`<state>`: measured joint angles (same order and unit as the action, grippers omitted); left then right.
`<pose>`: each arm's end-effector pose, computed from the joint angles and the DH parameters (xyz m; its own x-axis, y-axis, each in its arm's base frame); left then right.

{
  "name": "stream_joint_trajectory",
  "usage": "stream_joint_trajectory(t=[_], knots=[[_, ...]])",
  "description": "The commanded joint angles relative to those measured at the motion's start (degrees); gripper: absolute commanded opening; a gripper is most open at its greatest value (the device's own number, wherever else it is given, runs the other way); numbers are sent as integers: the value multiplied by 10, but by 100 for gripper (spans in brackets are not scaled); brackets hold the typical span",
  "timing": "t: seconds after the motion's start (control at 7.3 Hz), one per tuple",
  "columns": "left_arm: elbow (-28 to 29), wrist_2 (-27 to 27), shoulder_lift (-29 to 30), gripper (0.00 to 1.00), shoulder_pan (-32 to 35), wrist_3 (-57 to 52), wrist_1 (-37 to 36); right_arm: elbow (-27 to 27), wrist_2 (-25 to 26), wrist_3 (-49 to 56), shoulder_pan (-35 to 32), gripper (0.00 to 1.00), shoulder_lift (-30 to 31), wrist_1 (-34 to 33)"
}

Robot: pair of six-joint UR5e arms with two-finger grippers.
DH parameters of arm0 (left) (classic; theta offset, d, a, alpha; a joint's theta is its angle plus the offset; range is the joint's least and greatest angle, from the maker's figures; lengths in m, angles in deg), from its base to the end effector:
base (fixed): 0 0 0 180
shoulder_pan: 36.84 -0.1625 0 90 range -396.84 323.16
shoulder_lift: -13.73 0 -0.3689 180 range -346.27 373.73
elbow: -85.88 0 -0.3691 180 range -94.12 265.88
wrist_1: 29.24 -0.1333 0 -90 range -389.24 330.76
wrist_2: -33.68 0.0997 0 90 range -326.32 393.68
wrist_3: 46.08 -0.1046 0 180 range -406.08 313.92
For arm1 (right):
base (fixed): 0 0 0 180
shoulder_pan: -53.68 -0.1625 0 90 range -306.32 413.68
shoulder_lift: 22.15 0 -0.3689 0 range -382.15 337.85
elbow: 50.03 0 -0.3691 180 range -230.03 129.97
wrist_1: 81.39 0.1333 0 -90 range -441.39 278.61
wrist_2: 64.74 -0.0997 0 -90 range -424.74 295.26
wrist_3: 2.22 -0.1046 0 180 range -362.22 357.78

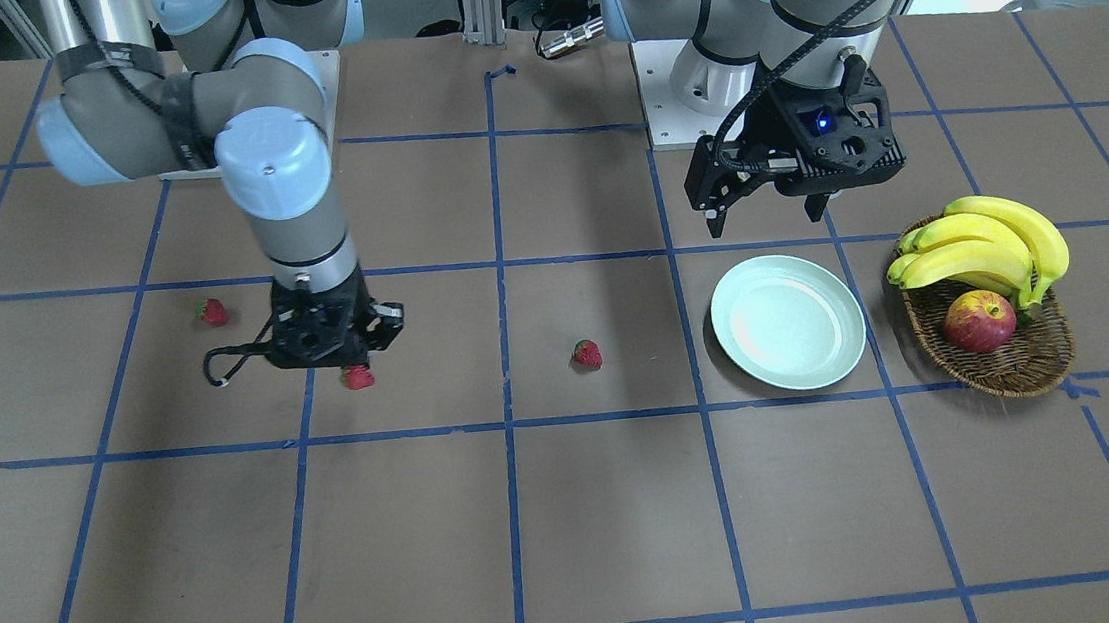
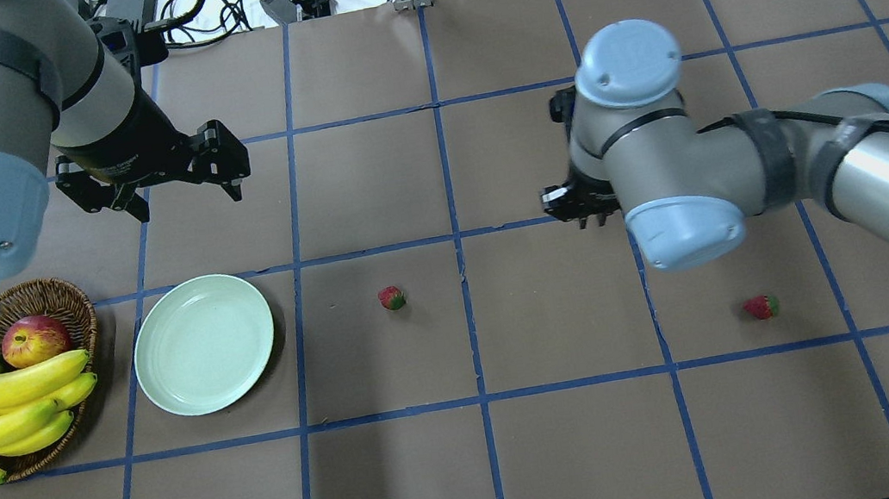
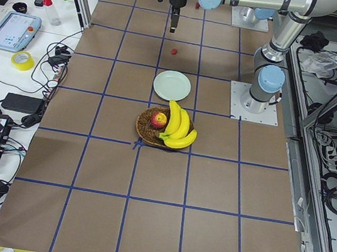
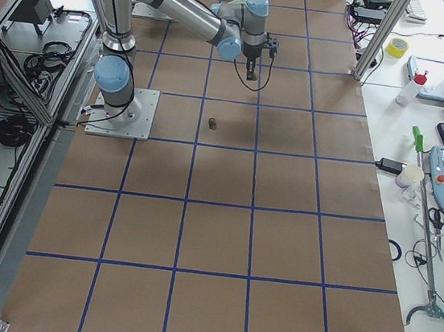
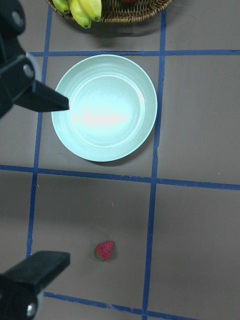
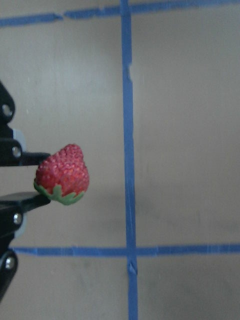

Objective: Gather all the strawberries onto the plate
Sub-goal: 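Carry the strawberry and set it beside the first strawberry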

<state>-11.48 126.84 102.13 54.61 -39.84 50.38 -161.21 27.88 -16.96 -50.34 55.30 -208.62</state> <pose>-0.1393 -0.4613 0.3981 -0.9951 -0.0876 -0.0459 -0.0834 0.9928 -0.0860 0.2441 -0.4472 0.2194 -0.9995 0.0150 0.0286 0.0129 0.9974 -0.0706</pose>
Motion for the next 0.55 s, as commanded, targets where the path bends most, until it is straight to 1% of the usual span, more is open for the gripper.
stream_joint_trajectory(t=[0.0,0.14,0.27,0.41], knots=[[-1,0,0,100,0,0,-1,47,-6,-153,-137,0,-45,12],[-1,1,0,100,0,-1,-1,47,-31,-185,-165,0,-82,-35],[-1,0,0,100,0,-1,-1,48,-34,-206,-180,0,-105,-57],[-2,1,0,100,0,-1,1,47,-34,-206,-182,0,-107,-58]])
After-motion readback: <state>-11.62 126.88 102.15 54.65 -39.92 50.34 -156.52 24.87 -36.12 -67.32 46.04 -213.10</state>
